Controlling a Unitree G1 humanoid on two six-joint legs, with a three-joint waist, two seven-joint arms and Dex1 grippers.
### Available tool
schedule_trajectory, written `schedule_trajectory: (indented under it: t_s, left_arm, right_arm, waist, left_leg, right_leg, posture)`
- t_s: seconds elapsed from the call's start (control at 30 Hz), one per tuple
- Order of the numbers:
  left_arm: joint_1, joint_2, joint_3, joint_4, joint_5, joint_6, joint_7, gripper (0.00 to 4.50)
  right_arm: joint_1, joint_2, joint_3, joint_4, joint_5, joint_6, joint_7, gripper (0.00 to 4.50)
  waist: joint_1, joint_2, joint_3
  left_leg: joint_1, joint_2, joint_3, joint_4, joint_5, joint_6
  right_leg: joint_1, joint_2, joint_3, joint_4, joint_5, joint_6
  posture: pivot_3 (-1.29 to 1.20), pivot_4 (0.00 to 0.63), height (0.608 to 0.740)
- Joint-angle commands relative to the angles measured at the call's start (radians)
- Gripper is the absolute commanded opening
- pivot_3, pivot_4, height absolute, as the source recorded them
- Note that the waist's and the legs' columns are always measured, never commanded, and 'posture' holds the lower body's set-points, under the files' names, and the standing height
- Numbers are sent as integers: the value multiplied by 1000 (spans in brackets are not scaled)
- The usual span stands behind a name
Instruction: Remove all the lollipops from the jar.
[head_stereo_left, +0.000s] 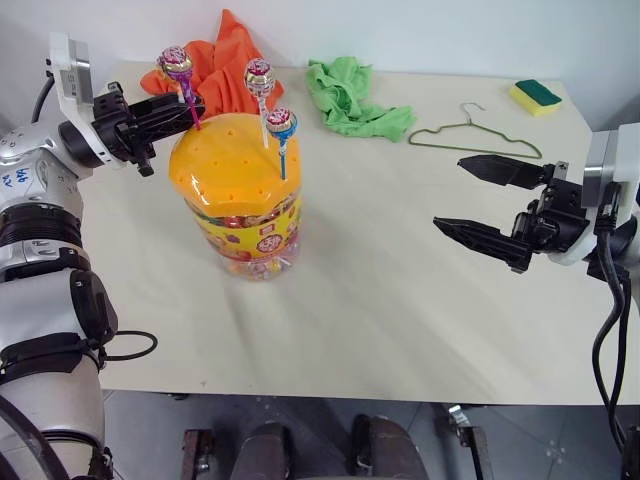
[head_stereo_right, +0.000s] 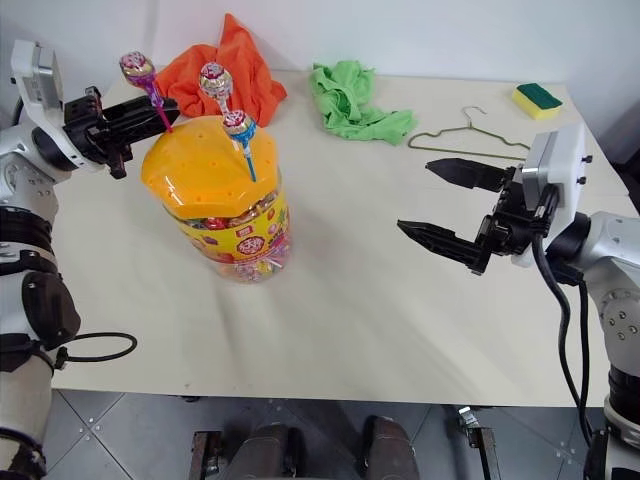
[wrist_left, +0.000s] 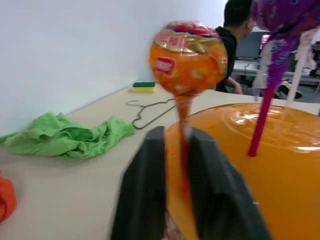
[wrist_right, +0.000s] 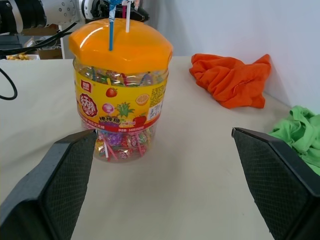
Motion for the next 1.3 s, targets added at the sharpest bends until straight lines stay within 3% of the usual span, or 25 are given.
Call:
schedule_trajectory:
  t_s: [0.03,0.3,0.47,0.63,0.9,1.1,1.3]
  left_arm:
    - [-51,25,26,-13,-5,7,14,29]
    - [-118,59,36,-38,5,45,102,29]
    - [-137,104,10,-62,73,78,277,29]
    - [-126,186,-47,-71,188,255,519,29]
    - [75,283,-54,-204,234,509,633,29]
    - [313,300,-168,-311,334,761,683,29]
    - [349,282,-251,-265,396,836,729,29]
  right_arm:
    - [-8,-20,-46,-32,19,-15,-5,4500]
    - [-45,-25,-37,-1,14,-21,13,4500]
    - [-70,-24,-23,22,7,-25,29,4500]
    - [-93,-24,-13,45,21,-18,67,4500]
    - [-60,-48,-28,49,133,29,196,4500]
    - [-101,-25,29,87,103,3,220,4500]
    - [-124,-9,51,107,77,-12,210,4500]
  waist:
    - [0,0,0]
    - [-1,0,0]
    - [-1,0,0]
    - [-2,0,0]
    - [0,0,0]
    - [0,0,0]
    - [6,-4,-1]
  left_leg:
    - [0,0,0,0,0,0]
    - [0,0,0,1,0,0]
    - [0,0,0,2,0,0]
    - [0,0,-1,3,0,1]
    - [0,0,-1,4,-1,1]
    - [-1,0,-1,7,-1,1]
    - [-2,0,-1,8,-1,1]
  right_leg:
    - [0,0,0,0,0,0]
    - [0,0,0,1,0,0]
    - [0,0,0,1,0,0]
    - [-1,0,1,3,0,0]
    - [-1,0,1,6,0,0]
    - [-1,-1,2,7,0,0]
    - [-1,-1,2,8,0,0]
  posture:
    - [0,150,740]
    - [0,150,740]
    - [0,150,740]
    - [0,150,740]
    - [0,150,740]
    - [0,150,740]
    - [0,150,740]
